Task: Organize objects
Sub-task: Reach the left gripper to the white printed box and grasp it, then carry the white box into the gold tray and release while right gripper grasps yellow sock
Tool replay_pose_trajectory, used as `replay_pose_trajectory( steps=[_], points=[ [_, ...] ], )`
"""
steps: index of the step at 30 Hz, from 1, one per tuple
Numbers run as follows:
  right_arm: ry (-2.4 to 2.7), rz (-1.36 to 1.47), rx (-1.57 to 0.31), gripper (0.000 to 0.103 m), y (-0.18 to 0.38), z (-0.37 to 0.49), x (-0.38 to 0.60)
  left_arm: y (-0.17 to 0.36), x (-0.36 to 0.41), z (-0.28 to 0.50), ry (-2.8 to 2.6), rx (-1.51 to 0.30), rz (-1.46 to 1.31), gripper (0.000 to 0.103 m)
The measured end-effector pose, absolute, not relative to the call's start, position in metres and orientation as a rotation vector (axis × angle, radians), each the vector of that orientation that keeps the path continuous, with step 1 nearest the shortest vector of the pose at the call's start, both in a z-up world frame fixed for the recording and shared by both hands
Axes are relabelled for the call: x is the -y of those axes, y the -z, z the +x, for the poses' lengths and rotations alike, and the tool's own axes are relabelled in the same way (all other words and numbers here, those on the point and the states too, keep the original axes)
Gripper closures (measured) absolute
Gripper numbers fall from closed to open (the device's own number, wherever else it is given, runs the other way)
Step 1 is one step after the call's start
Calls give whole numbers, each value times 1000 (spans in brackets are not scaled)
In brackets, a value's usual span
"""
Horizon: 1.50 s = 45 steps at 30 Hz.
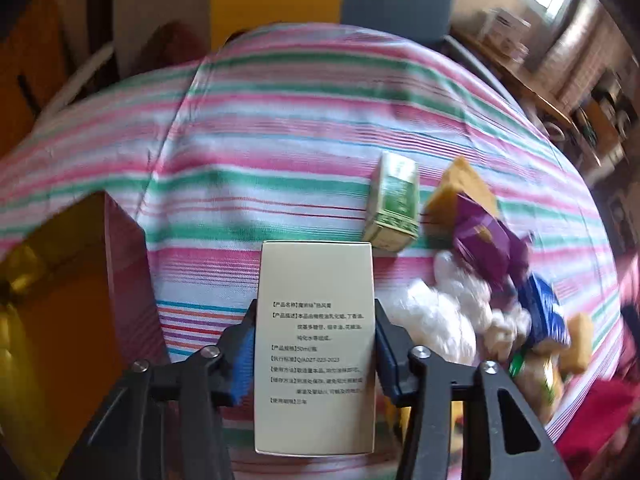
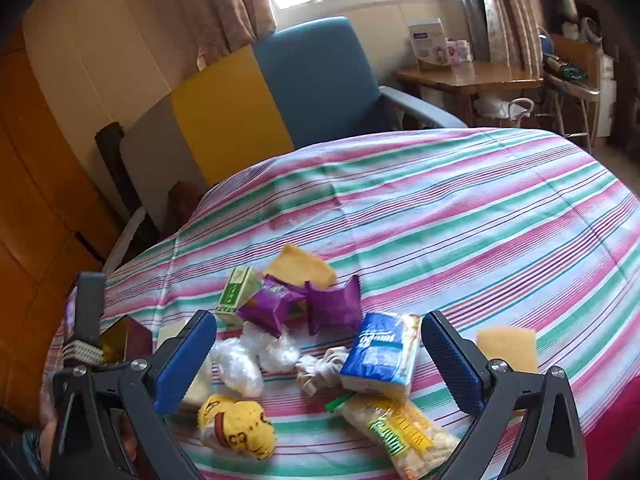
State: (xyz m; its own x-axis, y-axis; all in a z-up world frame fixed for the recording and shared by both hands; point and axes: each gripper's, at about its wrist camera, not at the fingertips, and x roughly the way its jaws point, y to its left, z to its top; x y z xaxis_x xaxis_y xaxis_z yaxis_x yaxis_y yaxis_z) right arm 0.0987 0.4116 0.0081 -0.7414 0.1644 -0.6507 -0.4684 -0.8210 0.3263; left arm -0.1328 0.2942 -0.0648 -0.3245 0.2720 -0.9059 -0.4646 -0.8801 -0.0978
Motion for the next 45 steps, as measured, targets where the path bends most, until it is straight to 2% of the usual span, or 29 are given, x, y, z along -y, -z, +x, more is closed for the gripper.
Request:
replay_pose_trajectory(
  steps=[3, 4, 13, 18, 25, 29, 41, 45],
  points=[
    [-2571, -905, -691, 10, -7, 97, -411, 44, -282, -112, -2232, -251, -1349, 53],
    [-2579, -925, -691, 11, -6, 95, -410, 40, -280, -109, -2233, -248, -1326, 53],
    [-2794, -1171, -655, 11, 9, 72, -366, -1, -222, -66, -2248, -158, -1168, 53],
    [-2801, -1335, -547, 2, 27, 62, -337, -9, -155, -70, -2314, -65, -1196, 53],
    [-2754, -1516, -412, 2, 50, 50, -315, 9, -49, -117, -2482, 41, -1353, 53],
    [-2743, -1569, -322, 3, 58, 42, -305, 16, -13, -140, -2558, 66, -1400, 53],
    [-2717, -1609, -277, 3, 70, 34, -293, 43, 7, -165, -2598, 10, -1454, 53],
    [-2701, -1605, -261, 12, 71, 33, -294, 51, 11, -176, -2610, -6, -1478, 53]
  ],
)
